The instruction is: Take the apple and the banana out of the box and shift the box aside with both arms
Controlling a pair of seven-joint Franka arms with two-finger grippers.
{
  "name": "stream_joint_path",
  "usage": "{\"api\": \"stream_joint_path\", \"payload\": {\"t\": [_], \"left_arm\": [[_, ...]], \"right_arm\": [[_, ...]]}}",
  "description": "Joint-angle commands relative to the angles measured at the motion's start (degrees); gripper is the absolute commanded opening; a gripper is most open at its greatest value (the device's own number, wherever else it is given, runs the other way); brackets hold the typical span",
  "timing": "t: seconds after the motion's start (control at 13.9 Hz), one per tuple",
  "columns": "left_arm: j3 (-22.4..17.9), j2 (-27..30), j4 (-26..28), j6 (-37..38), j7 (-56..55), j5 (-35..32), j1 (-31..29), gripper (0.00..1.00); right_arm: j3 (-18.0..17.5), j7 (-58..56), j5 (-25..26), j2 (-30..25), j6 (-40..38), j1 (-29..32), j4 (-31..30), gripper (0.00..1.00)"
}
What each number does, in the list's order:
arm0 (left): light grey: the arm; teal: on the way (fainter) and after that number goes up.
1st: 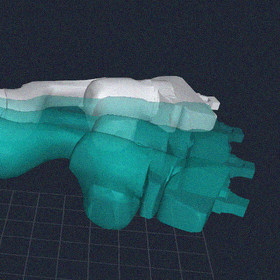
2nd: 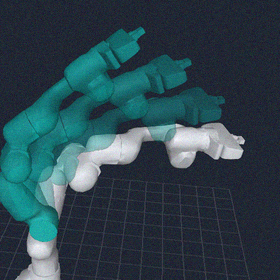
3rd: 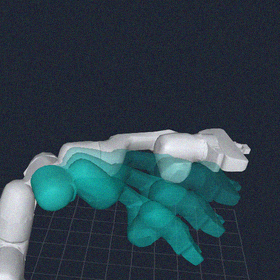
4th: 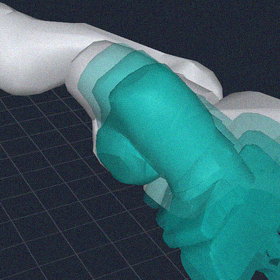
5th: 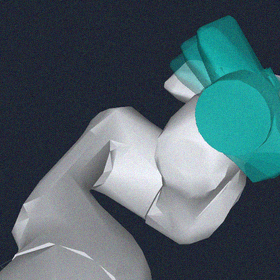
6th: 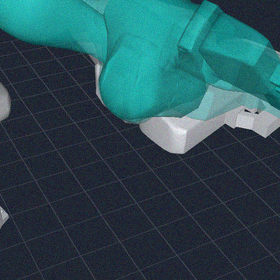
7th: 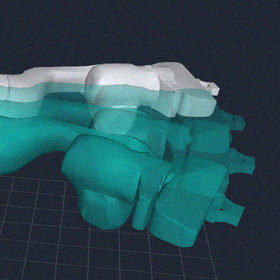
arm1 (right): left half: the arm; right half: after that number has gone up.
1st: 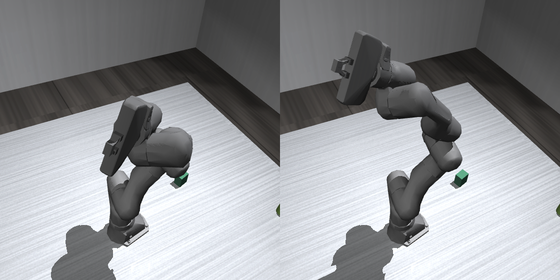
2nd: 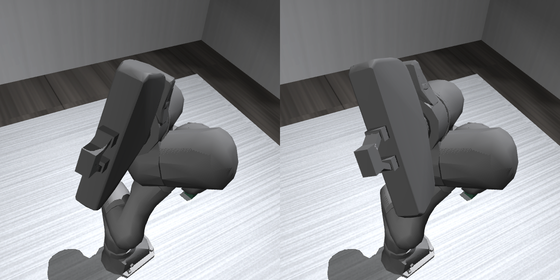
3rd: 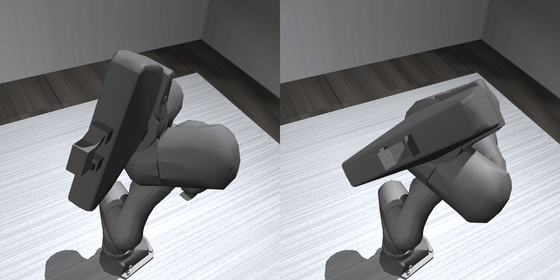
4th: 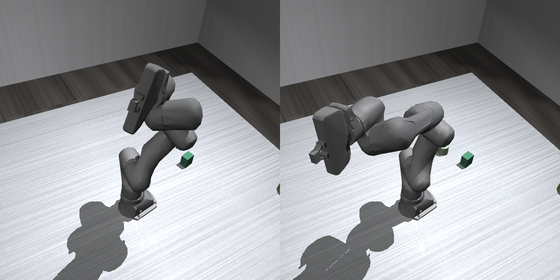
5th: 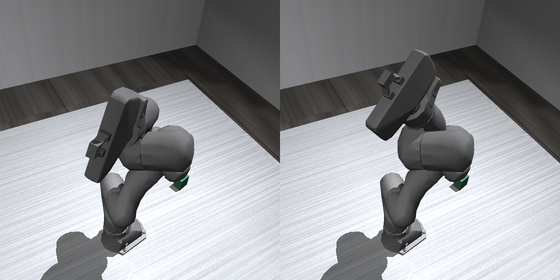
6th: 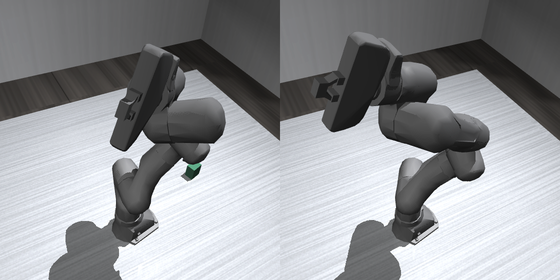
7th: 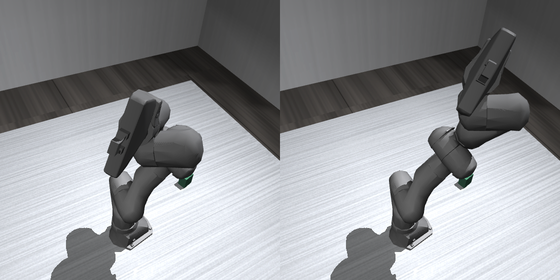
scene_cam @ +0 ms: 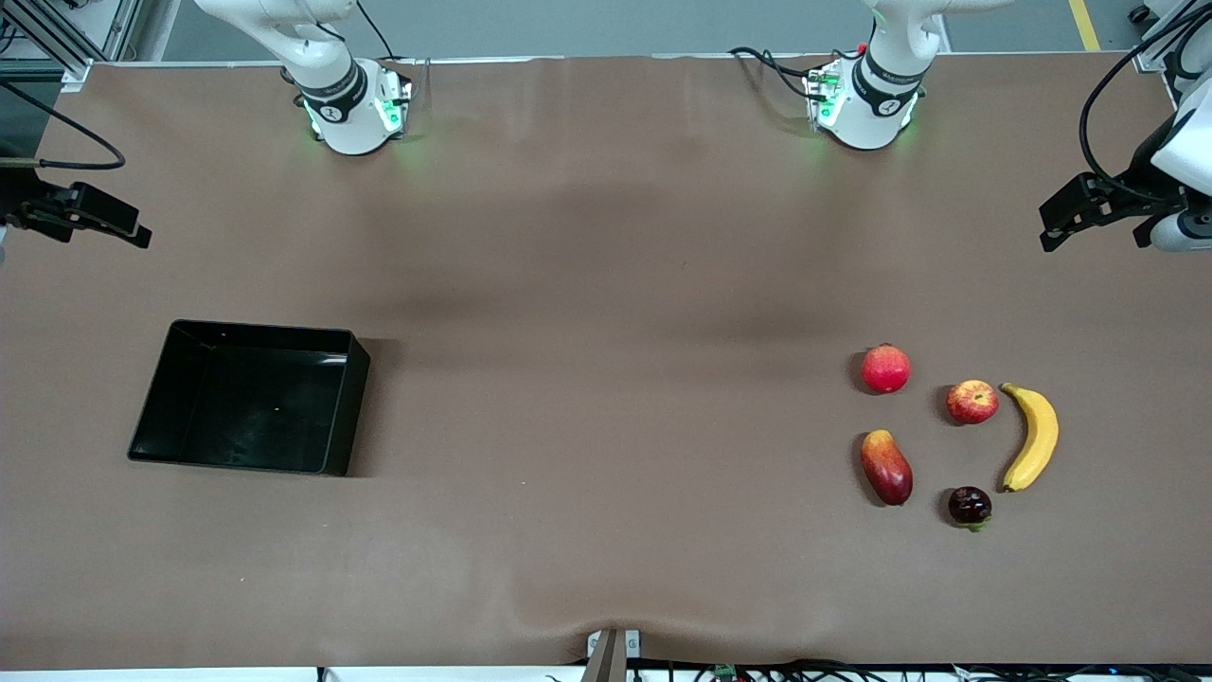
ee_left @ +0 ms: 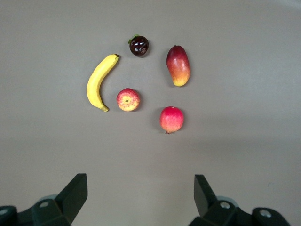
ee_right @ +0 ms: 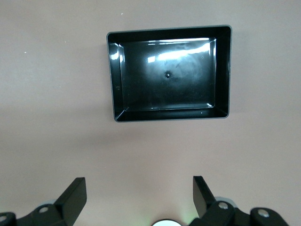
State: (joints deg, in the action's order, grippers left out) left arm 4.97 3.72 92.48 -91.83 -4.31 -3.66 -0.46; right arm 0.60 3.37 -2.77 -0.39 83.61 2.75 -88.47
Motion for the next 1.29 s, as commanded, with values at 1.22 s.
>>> {"api": "stream_joint_path", "payload": {"t": [1.22], "left_arm": [[0.7,2.0,0.0,5.4,-0.3,1.2,-0.8,1.0]], "right_arm": [[-0.6,0.3,0.3,-0.3,1.0,0.9,-0.8,1.0]]}}
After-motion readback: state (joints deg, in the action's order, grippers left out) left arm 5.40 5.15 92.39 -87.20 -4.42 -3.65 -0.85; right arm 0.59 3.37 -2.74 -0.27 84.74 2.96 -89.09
